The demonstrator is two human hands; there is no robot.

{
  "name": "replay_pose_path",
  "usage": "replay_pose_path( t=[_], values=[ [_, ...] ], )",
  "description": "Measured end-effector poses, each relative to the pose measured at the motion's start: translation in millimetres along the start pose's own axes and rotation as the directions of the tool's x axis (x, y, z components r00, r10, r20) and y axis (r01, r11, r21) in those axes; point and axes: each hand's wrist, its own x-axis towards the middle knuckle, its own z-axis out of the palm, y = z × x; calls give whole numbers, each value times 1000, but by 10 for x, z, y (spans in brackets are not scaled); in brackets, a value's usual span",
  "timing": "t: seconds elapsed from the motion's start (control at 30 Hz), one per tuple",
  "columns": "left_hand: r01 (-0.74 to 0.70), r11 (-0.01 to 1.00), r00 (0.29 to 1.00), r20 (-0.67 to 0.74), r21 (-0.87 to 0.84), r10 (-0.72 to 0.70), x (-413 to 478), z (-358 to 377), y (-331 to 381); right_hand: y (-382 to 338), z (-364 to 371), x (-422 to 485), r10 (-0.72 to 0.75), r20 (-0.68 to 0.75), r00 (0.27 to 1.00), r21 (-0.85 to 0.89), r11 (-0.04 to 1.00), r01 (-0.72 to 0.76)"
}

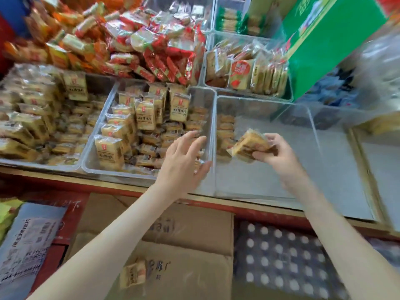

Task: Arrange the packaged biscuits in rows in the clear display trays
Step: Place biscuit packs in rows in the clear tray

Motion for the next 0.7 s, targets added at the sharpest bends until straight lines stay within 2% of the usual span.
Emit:
replay_pose_path(
  t=[0.1,0.17,0.23,0.33,0.5,0.6,0.63,0.7],
  values=[
    [106,994,962,252,20,-107,338,238,84,252,15,382,110,101,989,-358,931,-67],
    [119,991,917,377,57,-132,421,384,68,456,138,583,164,174,971,-486,872,-60],
    [125,990,897,421,59,-138,434,452,36,591,272,745,198,144,969,-532,842,-93],
    [118,991,890,436,68,-136,424,468,27,639,442,853,289,52,956,-496,838,-227],
    [141,989,889,433,42,-146,424,471,48,684,488,820,368,92,925,-461,839,-288],
    [147,989,897,418,28,-145,416,407,52,640,416,784,394,147,907,-385,868,-314],
    [147,988,909,389,44,-153,408,367,26,591,407,778,362,135,922,-395,873,-286],
    [204,975,944,246,83,-219,388,252,-114,425,438,762,192,37,981,-495,856,-149]
  ],
)
